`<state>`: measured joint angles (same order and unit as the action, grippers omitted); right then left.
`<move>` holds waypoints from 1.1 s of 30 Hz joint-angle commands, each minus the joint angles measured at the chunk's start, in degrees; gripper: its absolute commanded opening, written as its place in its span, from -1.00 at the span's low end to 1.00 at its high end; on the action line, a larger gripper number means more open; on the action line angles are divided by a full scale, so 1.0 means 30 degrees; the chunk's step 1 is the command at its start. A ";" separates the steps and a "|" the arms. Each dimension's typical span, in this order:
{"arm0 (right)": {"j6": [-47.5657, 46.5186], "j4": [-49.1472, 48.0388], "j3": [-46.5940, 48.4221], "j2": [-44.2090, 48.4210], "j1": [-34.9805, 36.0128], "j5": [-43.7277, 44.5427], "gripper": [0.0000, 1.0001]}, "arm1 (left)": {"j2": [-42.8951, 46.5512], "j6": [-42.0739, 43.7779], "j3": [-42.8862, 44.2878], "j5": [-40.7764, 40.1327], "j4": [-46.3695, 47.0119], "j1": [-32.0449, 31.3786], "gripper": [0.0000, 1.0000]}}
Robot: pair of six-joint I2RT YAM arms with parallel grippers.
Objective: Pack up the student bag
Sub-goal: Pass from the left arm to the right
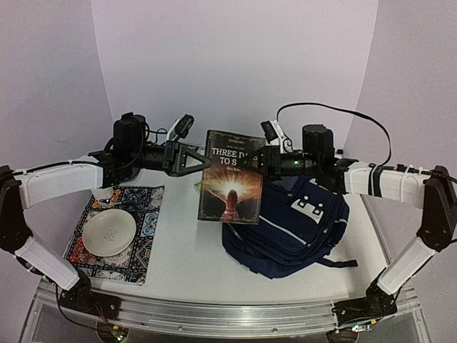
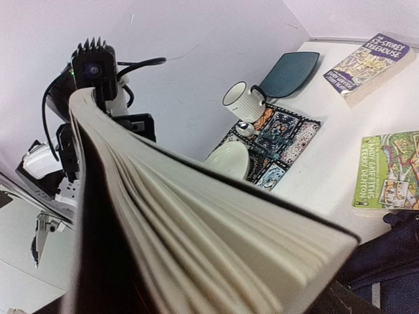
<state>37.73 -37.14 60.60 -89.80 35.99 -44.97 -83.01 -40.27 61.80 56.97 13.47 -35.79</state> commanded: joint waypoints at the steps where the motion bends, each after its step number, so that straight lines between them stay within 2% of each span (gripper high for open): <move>1: 0.1077 -0.3107 -0.0087 -0.0046 -0.0013 -0.2571 0.51 | 0.1283 0.0899 0.1012 0.1102 0.1456 -0.0022 -1.00; 7: 0.1864 -0.4736 -0.0376 0.0139 -0.0013 -0.3396 0.12 | 0.0994 0.1361 0.0600 0.1152 0.1485 0.0020 -1.00; 18: 0.2152 -0.4864 -0.0958 0.0715 -0.0039 -0.3246 -0.88 | -0.0523 0.2231 -0.0340 0.1334 0.1485 0.1407 -1.00; 22: 0.2603 -0.4962 -0.1202 0.1003 -0.0042 -0.2226 -1.00 | -0.0749 0.2246 -0.0793 0.0585 0.1459 0.1723 -0.67; 24: 0.2866 -0.5034 -0.1491 0.1304 -0.0040 -0.0968 -1.00 | -0.0597 0.1994 -0.1163 -0.0449 0.1456 0.1736 -0.37; 25: 0.2955 -0.5091 -0.1637 0.1451 -0.0028 -0.0387 -1.00 | -0.0351 0.1739 -0.1378 -0.1113 0.1463 0.1736 -0.16; 28: 0.3573 -0.5571 -0.2082 0.1826 -0.0042 0.1703 -1.00 | 0.0291 0.0707 -0.2370 -0.3786 0.1483 0.1687 0.16; 31: 0.4633 -0.7239 -0.2756 0.2030 -0.0014 0.3744 -1.00 | 0.0988 -0.0599 -0.3601 -0.6334 0.1759 0.1286 0.39; 33: 0.5528 -0.8443 -0.3321 0.2042 -0.0007 0.4893 -1.00 | 0.1367 -0.1762 -0.4546 -0.7558 0.2403 0.0943 0.46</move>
<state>48.70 -49.72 51.98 -87.68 36.03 -39.14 -83.27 -38.95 52.15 45.51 16.16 -31.22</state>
